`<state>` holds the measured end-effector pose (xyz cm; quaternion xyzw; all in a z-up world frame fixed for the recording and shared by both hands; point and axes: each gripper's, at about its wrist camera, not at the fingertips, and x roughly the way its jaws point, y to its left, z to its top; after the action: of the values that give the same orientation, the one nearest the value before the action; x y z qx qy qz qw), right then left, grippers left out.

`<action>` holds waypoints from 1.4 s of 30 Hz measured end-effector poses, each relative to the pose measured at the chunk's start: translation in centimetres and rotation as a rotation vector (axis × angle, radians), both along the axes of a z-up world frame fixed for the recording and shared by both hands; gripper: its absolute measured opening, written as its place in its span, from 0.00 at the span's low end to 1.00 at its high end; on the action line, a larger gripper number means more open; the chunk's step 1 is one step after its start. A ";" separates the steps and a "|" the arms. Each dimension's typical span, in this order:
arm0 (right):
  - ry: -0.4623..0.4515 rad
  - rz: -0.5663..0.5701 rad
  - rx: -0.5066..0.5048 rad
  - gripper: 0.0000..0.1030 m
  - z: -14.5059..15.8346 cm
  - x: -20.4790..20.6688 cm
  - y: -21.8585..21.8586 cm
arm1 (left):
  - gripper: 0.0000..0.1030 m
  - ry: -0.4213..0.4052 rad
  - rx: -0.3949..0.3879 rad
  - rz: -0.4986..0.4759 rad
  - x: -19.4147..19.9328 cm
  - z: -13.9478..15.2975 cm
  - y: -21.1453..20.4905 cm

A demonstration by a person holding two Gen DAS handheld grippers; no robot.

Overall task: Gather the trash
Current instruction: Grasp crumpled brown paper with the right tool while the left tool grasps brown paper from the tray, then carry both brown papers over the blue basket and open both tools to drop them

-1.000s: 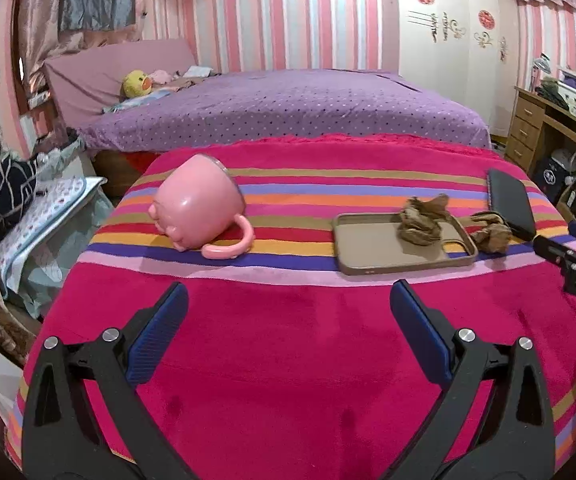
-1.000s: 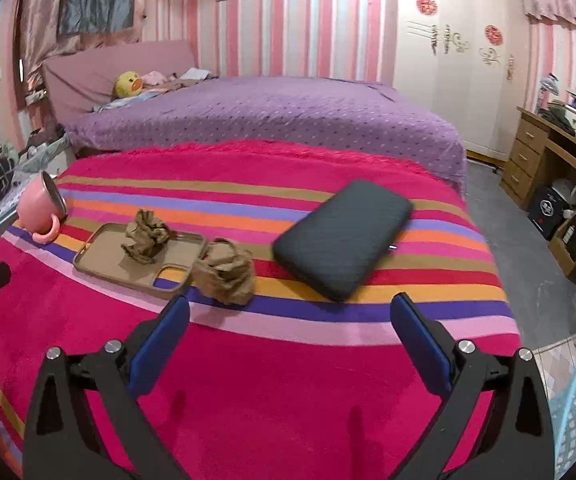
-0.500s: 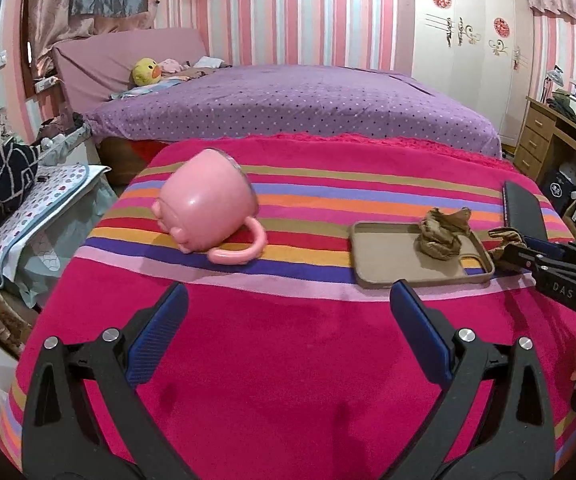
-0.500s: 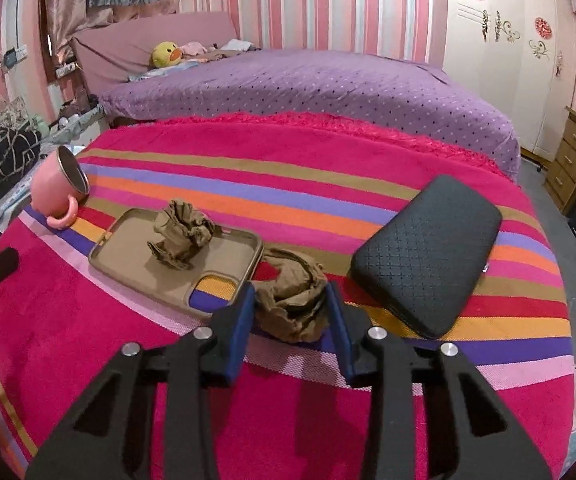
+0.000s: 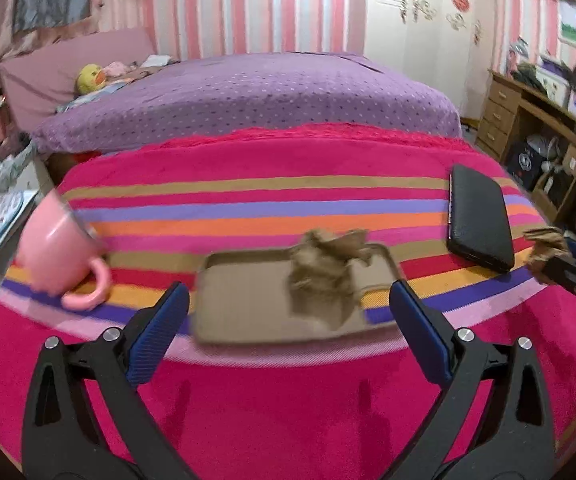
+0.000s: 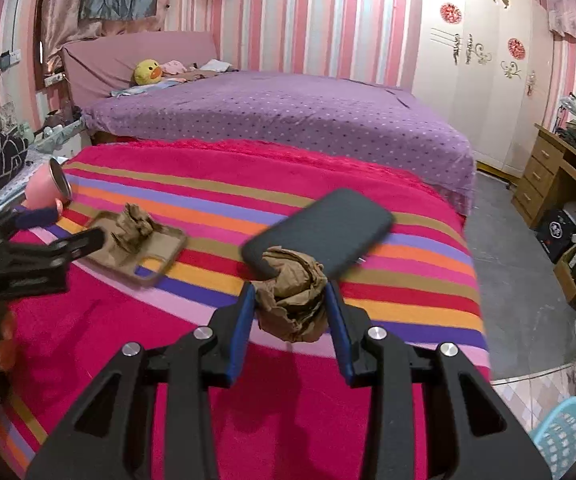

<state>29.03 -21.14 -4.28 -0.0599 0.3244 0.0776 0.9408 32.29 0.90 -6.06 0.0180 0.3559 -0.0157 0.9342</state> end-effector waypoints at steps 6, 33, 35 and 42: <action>0.004 -0.029 0.021 0.35 0.2 -1.0 -2.5 | 0.74 0.086 -0.011 -0.032 3.6 -1.2 -1.8; 0.119 0.052 0.090 0.43 -3.5 -2.1 -2.7 | 0.46 -0.018 -0.075 0.077 -11.0 3.1 0.3; 0.117 0.048 0.087 0.61 -3.2 -1.8 -2.8 | 0.46 -0.013 -0.079 0.064 -11.5 3.1 -0.3; 0.119 0.045 0.065 0.67 -3.5 0.9 -1.5 | 0.46 -0.032 -0.042 0.045 -13.1 3.5 -2.5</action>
<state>29.88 -22.65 -7.78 -0.0318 0.3756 0.1129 0.9193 19.20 -1.63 -2.51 -0.0093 0.3407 -0.0016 0.9401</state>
